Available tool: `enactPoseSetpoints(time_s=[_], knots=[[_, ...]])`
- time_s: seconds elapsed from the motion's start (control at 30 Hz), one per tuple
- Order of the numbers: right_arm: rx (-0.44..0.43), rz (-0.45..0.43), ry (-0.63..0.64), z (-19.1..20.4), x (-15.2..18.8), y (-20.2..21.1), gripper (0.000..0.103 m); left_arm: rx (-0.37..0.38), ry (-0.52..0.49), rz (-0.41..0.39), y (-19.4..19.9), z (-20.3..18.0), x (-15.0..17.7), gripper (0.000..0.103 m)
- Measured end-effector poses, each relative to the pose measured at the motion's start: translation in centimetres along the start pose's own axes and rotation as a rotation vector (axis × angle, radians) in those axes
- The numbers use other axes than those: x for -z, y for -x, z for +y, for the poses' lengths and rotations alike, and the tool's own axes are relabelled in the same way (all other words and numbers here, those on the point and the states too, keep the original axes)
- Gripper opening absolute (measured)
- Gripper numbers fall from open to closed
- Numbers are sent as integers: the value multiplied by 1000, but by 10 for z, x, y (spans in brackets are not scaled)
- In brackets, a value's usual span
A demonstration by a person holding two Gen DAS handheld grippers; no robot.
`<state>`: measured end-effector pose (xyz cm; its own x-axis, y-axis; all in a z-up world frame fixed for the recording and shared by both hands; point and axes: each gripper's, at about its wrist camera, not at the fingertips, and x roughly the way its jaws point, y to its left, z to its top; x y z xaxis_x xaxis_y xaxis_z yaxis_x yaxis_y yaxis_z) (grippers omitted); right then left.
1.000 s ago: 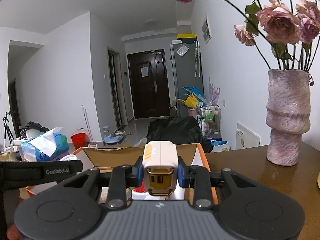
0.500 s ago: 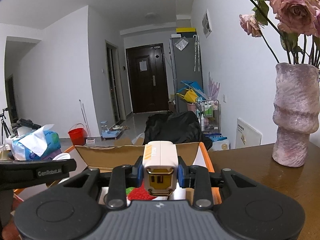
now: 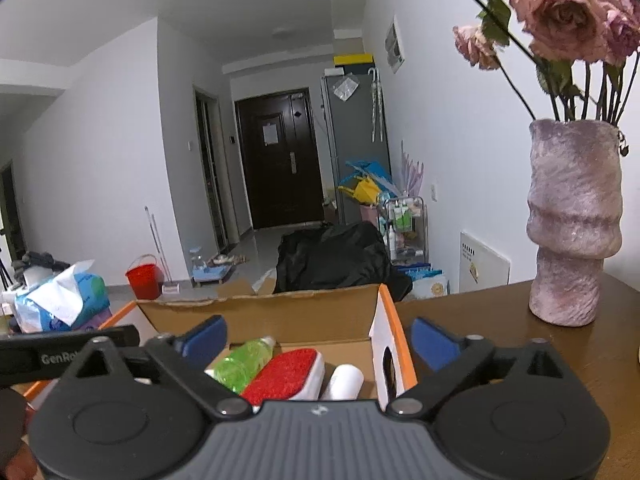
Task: Organize rigid objects
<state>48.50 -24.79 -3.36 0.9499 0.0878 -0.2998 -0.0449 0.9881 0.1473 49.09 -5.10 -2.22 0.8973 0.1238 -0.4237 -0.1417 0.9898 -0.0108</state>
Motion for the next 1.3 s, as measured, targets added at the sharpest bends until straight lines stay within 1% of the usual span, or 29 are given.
enactPoseSetpoints(time_s=[0.03,0.4,0.5,0.67,0.87,1.03,1.2,1.3], knots=[[6,-5,0,0,-1,1,103,-3,1,0,0,0,0,103],[20,-17,17,4,-6,11,103,0,12,-4,11,1,-3,103],[26,-19,18,3,-8,17,103,-1,22,2,18,2,-4,103],[32,-21,30,1,-12,32,103,-14,19,-18,38,7,-4,103],[29,-34,49,2,-15,61,103,-19,15,-34,65,17,-2,103],[18,-38,65,3,-16,90,103,-12,22,-20,90,24,4,103],[5,-49,88,7,-13,122,103,-12,3,-19,120,29,11,103],[-2,-51,93,9,-11,144,103,2,-13,-17,141,31,17,103]])
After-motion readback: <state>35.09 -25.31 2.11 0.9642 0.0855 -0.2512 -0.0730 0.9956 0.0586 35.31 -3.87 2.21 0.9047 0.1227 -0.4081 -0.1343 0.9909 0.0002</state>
